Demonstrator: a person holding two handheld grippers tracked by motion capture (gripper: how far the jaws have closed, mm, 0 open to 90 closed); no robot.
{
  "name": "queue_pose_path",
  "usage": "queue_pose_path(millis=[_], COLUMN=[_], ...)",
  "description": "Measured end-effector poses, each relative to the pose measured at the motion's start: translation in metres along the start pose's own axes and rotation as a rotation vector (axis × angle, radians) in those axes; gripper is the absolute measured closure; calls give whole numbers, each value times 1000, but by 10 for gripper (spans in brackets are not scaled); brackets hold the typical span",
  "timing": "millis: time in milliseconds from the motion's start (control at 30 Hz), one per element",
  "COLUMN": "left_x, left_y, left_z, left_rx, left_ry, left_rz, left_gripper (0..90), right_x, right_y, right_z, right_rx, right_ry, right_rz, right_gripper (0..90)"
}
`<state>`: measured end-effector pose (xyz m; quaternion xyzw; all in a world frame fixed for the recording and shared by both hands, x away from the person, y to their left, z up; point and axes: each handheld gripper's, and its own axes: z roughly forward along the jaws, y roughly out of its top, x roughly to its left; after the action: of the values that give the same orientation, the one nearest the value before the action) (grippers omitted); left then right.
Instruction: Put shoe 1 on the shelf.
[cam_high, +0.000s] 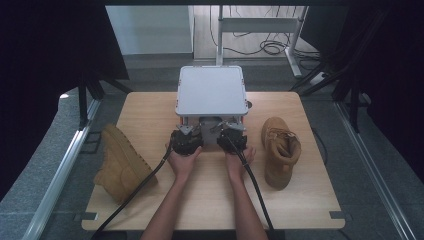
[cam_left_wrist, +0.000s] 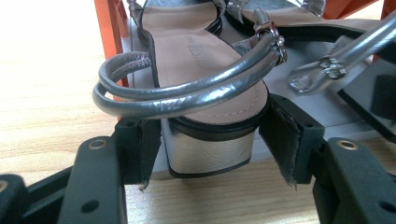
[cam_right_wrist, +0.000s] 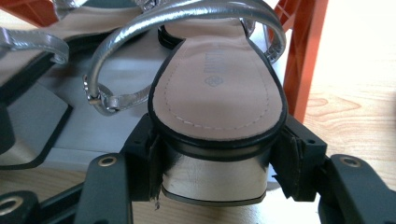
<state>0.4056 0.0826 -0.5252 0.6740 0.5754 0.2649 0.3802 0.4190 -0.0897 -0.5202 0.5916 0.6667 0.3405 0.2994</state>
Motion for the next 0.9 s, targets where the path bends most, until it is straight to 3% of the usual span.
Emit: queue_pose_path(millis=[300,900], left_x=[0,-5], left_y=[0,2], left_z=[0,3], left_rx=[-2,-8], left_ry=[1,16], left_rz=[3,6], left_gripper=[394,393], right_x=[7,5], right_y=[-4,1], right_z=[10,19], right_rx=[37,31], right_ry=[-11,-4], right_rz=[-11,-8], right_gripper=[412,411])
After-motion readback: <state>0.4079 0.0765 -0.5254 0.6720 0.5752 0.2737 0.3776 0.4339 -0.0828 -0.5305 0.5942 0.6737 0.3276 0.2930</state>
